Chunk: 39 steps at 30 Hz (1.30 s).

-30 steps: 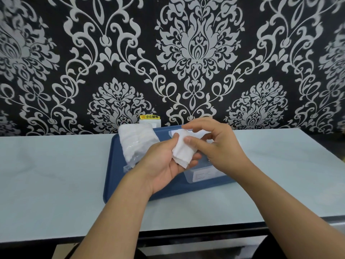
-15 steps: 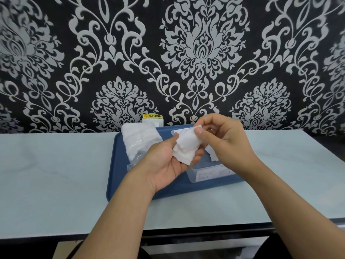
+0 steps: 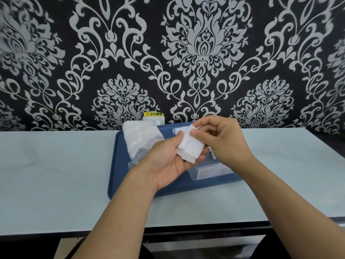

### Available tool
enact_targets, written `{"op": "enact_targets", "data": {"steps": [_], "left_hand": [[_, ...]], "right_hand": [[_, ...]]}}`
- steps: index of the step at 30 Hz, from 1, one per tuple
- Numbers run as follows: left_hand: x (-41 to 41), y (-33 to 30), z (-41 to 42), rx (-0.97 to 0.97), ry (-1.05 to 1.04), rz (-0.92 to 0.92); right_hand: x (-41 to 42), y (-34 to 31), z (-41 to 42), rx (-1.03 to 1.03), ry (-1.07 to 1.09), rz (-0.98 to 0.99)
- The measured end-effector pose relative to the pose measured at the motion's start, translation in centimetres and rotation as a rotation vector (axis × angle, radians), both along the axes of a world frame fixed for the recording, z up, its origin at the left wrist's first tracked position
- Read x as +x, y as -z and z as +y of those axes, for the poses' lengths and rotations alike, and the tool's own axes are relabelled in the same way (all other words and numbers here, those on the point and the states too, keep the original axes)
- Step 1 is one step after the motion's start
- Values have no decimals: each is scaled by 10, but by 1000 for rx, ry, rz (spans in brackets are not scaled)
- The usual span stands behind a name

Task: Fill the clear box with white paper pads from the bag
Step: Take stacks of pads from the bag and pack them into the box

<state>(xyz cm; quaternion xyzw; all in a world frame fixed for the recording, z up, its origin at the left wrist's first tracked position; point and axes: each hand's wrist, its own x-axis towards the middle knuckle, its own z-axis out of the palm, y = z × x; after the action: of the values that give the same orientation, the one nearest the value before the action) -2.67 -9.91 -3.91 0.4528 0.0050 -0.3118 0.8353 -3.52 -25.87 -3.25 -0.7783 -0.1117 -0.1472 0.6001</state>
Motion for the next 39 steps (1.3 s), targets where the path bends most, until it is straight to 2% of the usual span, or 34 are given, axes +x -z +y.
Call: {"op": "enact_targets", "data": {"steps": [4, 8, 12, 15, 19, 27, 39], "left_hand": [[1, 0, 0, -22, -1, 16], [2, 3, 0, -22, 6, 3], [0, -2, 1, -66, 82, -53], [-4, -7, 4, -128, 143, -115], [-3, -3, 6, -192, 147, -186], [-3, 1, 3, 67, -28, -338], [-5, -1, 1, 66, -45, -356]], "right_hand": [[-1, -1, 1, 95, -20, 53], [0, 1, 1, 88, 0, 38], [3, 5, 0, -60, 45, 6], [2, 4, -5, -127, -32, 63], [-1, 4, -7, 38, -106, 73], [1, 3, -17, 303, -78, 220], [4, 2, -18, 631, -222, 501]]}}
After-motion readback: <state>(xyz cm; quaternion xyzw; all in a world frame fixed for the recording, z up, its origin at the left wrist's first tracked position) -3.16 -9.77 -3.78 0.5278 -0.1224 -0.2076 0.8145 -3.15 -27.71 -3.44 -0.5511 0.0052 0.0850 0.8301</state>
